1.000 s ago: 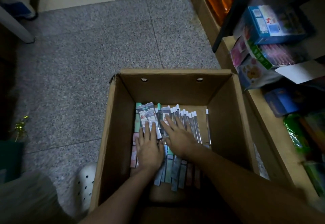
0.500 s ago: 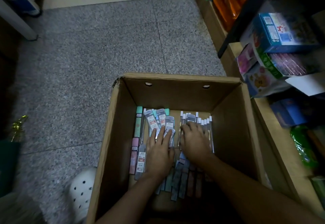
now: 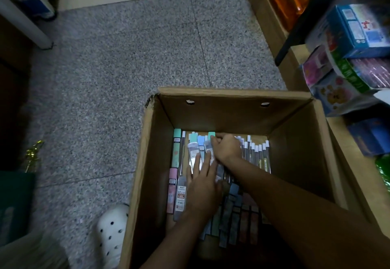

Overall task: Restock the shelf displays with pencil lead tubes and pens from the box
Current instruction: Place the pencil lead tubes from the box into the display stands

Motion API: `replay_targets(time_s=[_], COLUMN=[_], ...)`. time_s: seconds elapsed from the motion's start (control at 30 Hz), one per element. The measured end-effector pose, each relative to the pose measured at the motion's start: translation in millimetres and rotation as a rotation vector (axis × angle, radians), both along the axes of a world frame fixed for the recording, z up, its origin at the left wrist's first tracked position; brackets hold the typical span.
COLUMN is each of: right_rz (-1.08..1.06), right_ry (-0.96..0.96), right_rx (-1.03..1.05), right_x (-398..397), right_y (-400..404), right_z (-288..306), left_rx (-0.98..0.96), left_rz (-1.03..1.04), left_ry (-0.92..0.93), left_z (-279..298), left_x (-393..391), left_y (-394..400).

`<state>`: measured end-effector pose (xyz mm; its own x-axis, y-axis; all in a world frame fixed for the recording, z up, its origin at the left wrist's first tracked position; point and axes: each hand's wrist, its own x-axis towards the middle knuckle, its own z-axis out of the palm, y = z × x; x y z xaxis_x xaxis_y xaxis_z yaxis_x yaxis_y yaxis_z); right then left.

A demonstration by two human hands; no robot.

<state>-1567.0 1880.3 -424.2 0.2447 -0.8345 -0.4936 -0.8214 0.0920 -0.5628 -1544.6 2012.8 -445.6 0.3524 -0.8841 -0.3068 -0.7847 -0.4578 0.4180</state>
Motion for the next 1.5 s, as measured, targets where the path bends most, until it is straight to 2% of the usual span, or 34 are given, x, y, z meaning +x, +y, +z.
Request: replay_targets(time_s=[0.17,0.27,0.37,0.5,0.63,0.77,0.97,1.1,1.23,1.3,1.5], right_rz=[-0.008,0.084,0.203,0.265,0.374,0.348,0.496,0.324,-0.087,-0.228,-0.259], right_ry=[0.105,0.137,0.117,0.124,0.227,0.130,0.075,-0.112,-0.274,-0.277,-0.304], right_rx=[0.005,-0.016,-0.071,-0.035,-0.045,-0.155,-0.152,-0.099,0.026,0.043,-0.029], right_x=[8.4,-1.1,-15.7,-26.1,-19.6,-25.0,-49.6,-51.7,-58.3,-60.2,-70.0], right_y=[7.5,11.1,10.6,0.9,3.4,11.4,10.9,10.9,3.9,2.0,9.5], right_z=[-2.7,0.1,3.9,3.2,0.1,-7.5,-5.7,3.7,14.7,17.7,32.8], left_rx=[-0.054,-0.199,-0.228,-0.235,-0.283,-0.291,-0.247,-0.223,-0.163,-0.161,-0.147], left_rz=[0.024,0.176,0.321,0.322,0.403,0.434,0.449,0.466,0.546,0.611,0.682], left_ry=[0.076,0.153,0.145,0.128,0.212,0.220,0.233,0.250,0.292,0.356,0.413], left_z=[3.6,12.3,17.3,17.7,22.2,19.5,18.1,20.7,23.5,26.0,27.6], left_x=[-1.3,5.8,12.8,14.9,15.3,19.8,14.2,11.8,17.3,19.3,21.8], left_y=[19.0,18.2,14.2,4.2,-1.8,-4.9,-15.1,-19.5,-22.0,-22.8,-19.4])
